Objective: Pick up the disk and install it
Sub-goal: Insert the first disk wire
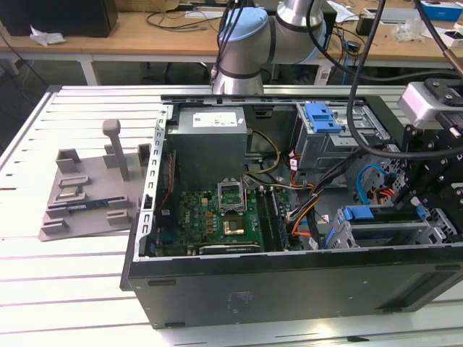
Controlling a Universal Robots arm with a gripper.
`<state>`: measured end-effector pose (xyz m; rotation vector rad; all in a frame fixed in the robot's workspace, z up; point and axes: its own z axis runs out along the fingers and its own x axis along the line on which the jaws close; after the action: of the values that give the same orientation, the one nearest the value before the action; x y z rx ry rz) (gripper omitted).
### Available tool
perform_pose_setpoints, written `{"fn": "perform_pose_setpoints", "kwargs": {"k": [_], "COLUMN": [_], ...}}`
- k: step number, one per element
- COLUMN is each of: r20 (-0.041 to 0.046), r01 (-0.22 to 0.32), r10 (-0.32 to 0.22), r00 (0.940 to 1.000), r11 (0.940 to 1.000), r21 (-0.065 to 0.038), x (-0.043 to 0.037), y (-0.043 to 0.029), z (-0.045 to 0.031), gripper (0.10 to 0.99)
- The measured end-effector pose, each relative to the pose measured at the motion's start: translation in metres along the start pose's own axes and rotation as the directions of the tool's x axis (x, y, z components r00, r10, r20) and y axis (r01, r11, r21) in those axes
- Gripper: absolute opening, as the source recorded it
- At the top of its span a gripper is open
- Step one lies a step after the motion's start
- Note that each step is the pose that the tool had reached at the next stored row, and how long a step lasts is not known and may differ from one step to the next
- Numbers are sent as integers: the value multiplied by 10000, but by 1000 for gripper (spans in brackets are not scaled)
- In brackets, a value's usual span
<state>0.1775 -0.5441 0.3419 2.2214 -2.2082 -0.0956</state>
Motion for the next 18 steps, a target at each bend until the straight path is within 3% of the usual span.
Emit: {"fn": "perform_pose_setpoints", "kwargs": {"k": [1,15,17,18], "r20": [-1,-1,12,5], "r01": [-24,-61,-61,-61], "r10": [24,61,61,61], "r00": [10000,10000,10000,10000], "r11": [10000,10000,10000,10000], "r21": [2,1,0,1], "x": [-15,-11,-11,-11], "y": [7,17,17,17], "z": [-24,72,79,75], "gripper": [169,169,180,247]}}
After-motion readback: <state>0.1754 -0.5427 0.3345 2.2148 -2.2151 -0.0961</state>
